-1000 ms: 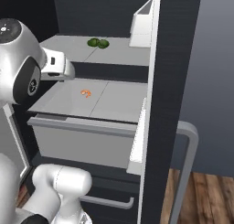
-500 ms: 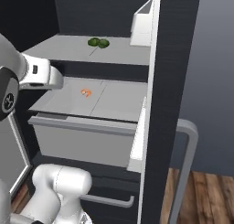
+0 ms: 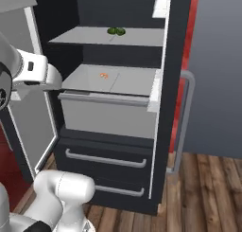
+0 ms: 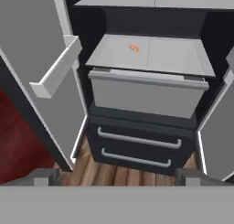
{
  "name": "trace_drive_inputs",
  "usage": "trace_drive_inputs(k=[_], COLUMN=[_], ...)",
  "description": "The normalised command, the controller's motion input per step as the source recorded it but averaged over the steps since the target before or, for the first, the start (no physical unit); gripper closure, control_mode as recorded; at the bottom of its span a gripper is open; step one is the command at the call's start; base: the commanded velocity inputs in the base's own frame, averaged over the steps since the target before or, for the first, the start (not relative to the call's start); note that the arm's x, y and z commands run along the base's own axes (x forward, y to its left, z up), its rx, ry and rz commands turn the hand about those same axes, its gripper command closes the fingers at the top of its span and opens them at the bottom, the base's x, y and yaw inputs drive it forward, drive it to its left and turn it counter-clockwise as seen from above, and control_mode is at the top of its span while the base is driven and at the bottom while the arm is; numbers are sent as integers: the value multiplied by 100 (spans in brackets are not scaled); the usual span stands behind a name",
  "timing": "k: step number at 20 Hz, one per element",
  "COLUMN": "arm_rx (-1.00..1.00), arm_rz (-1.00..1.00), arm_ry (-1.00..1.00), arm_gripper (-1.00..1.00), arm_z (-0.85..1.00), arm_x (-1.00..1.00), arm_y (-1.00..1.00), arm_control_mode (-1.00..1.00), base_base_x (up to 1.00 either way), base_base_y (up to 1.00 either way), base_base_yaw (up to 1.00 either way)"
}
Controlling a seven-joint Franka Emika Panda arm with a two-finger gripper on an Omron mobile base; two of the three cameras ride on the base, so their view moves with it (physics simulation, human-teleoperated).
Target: Transport the steak and avocado to the fridge. Place the steak on the rack containing meat and place the avocado on the rack containing the vegetable, ensuring meats and vegetables are on different racks.
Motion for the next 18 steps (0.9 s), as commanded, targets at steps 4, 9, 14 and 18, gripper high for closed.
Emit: trace_drive_inputs(k=[4,9,14,18], arm_rx=[0,0,0,0], arm_rz=[0,0,0,0], arm_ry=[0,0,0,0], arm_gripper=[-100,-100,-100,-100], arm_z=[0,0,0,0], arm_x=[0,0,0,0], arm_y=[0,0,0,0], arm_control_mode=[100,100,100,100], base_base_x=[-100,-100,-100,-70], base_base_y=[51,73,96,35], base_base_yaw=[-2,-5,-30,-83])
